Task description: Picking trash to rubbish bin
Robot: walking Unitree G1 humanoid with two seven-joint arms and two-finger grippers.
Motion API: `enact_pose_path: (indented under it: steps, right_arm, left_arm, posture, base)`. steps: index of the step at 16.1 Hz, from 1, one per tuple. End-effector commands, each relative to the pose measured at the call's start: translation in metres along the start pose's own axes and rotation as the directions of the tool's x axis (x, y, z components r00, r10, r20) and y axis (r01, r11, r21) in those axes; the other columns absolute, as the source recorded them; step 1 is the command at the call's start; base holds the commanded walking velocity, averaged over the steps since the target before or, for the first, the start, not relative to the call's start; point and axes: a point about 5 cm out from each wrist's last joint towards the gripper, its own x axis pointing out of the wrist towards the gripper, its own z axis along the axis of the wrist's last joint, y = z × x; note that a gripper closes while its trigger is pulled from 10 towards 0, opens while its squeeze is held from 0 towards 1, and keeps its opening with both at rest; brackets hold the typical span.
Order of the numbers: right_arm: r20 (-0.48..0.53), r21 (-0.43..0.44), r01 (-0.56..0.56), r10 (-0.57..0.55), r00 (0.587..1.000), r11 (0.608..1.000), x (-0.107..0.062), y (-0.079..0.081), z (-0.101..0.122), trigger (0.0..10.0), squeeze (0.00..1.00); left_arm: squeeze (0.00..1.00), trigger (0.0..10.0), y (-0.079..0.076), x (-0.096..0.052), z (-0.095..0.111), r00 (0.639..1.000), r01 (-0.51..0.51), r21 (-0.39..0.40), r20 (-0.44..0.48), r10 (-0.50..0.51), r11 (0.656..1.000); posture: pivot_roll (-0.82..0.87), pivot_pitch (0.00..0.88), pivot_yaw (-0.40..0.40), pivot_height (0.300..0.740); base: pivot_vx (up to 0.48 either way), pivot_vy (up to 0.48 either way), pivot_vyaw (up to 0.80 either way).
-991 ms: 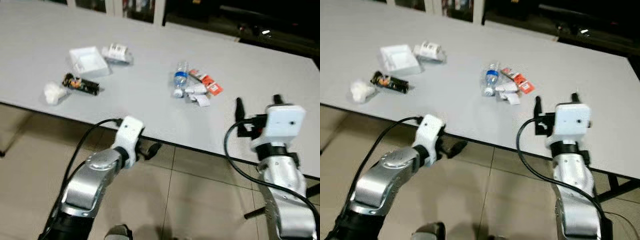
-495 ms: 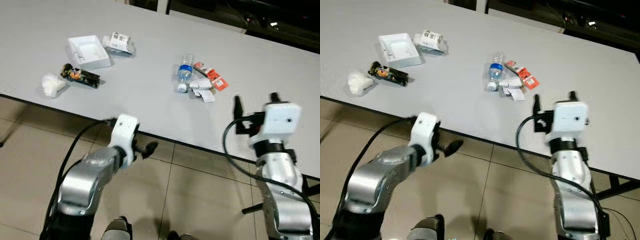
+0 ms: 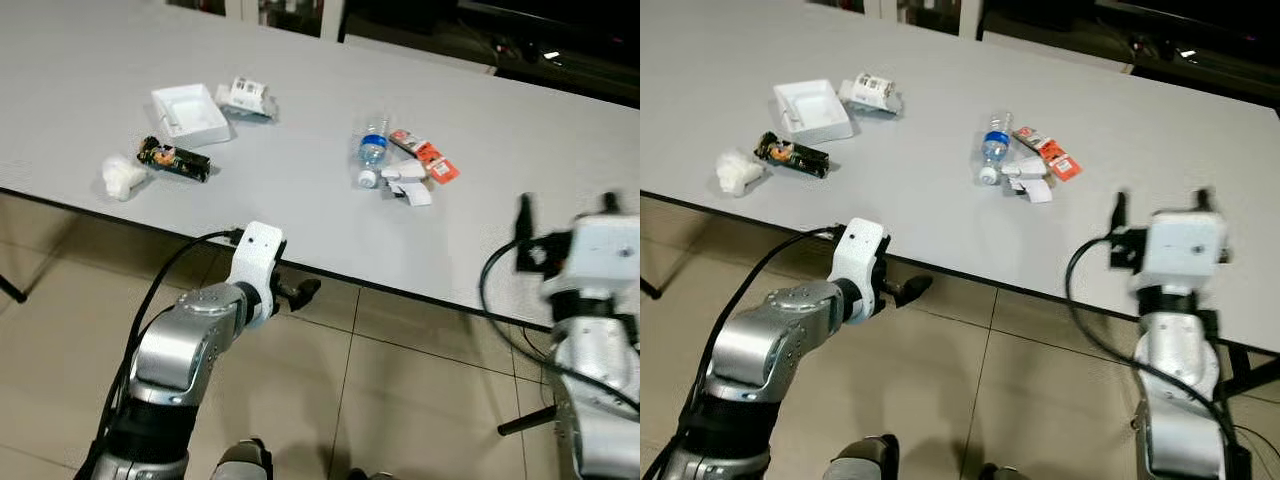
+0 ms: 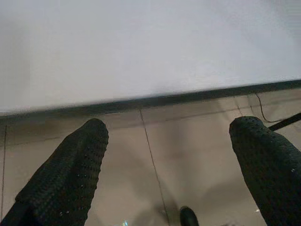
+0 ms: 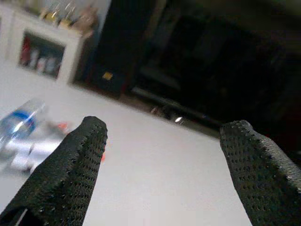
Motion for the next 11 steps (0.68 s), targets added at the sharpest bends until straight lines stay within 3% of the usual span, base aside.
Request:
enact_pose_path:
  steps: [1,4,8,11]
  right_arm:
    - [0.015,-0.015,0.03,-0.03,0.999,0.999,-0.001,-0.007,0.003,10.0,0.0]
    - [-0.013,0.014,0.021,-0.021,1.0,1.0,-0.003,-0.004,-0.005,10.0,0.0]
    - [-0.005,0.031,0.03,-0.03,1.0,0.999,-0.002,-0.001,0.0,10.0,0.0]
    - [-0.003,0.037,0.038,-0.038,0.999,0.999,-0.011,-0.001,0.002,10.0,0.0]
  left_arm:
    - [0.0,10.0,-0.011,0.007,0.004,0.999,0.045,0.007,0.021,-0.046,0.999]
    - [0.0,10.0,-0.014,0.017,0.008,0.997,0.051,0.004,0.051,-0.051,0.999]
    - [0.0,10.0,-0.018,0.028,0.009,0.996,0.067,0.004,0.059,-0.067,0.998]
    - [0.0,10.0,-0.013,0.029,0.013,0.995,0.024,0.01,0.099,-0.025,1.0]
  posture:
    - [0.25,0.076,-0.068,0.74]
    - [0.26,0.064,-0.07,0.74]
    - [0.21,0.047,-0.062,0.74]
    - [0.18,0.052,-0.05,0.74]
  base:
    - [0.0,0.0,0.0]
    - [0.0,0.0,-0.8]
    - [0.0,0.0,-0.8]
    - [0.0,0.0,-0.16]
